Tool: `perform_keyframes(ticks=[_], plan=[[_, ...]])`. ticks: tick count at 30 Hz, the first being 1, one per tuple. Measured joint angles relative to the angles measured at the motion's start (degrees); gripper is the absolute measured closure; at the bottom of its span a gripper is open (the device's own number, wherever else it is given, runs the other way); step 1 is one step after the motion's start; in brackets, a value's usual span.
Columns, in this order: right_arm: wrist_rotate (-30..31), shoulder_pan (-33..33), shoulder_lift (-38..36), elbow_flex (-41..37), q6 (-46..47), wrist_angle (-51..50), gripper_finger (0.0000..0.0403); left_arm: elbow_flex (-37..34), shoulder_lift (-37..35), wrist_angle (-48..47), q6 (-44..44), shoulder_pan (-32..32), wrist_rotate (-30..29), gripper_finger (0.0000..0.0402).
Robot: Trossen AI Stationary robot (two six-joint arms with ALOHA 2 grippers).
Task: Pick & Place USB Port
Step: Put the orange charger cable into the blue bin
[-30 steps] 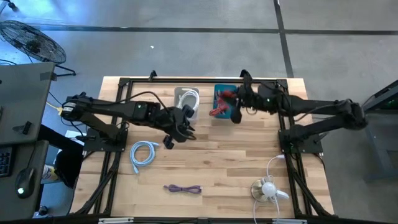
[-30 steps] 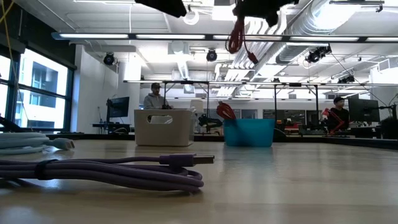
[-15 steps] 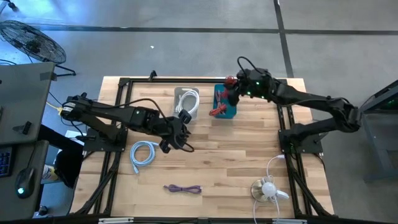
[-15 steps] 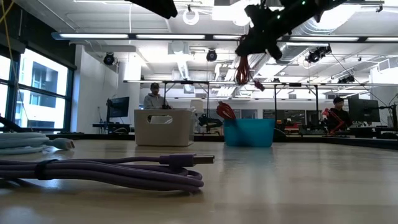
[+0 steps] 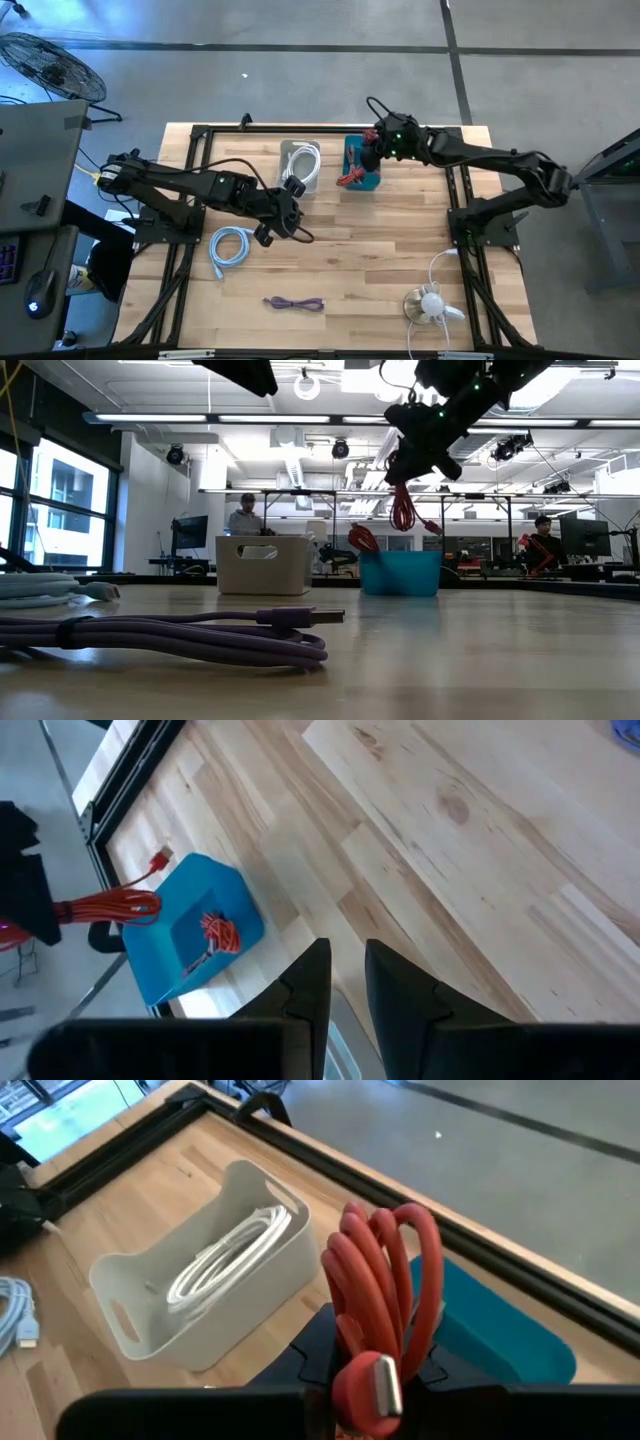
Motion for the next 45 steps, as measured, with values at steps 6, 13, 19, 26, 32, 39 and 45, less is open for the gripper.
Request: perform_keyframes(ticks=[6,13,19,26,32,39,45], plan=[[-1.8,0.0,2.4,0.0,1.2,-0.5,0.0369,0.0,0.0,0.0,-0.4,0.0,0.0,0.0339],[-3.0,0.1,5.4,0.0,3.0,-0.5,0.0369,0.0,0.0,-0.3,-1.1,0.0,0.0,0.0339],[-5.1,0.1,6.9,0.0,4.4,-0.5,0.0369,-0.5,0.0,-0.7,-1.7,0.0,0.1,0.0339],[-4.5,0.0,6.9,0.0,5.1,-2.5,0.0369,-3.2,0.0,0.1,-1.7,0.0,0.0,0.0339],[-4.6,-0.5,8.4,0.0,5.9,-2.6,0.0369,-3.9,0.0,0.8,-1.7,0.0,0.0,0.0339],[-4.6,-1.3,13.4,0.0,4.4,-1.5,0.0335,-3.9,0.0,0.9,-2.0,0.0,0.0,0.0339],[-4.6,-1.3,15.3,0.0,2.6,2.9,0.0247,-3.9,0.0,0.8,-2.1,0.0,0.1,0.0339]])
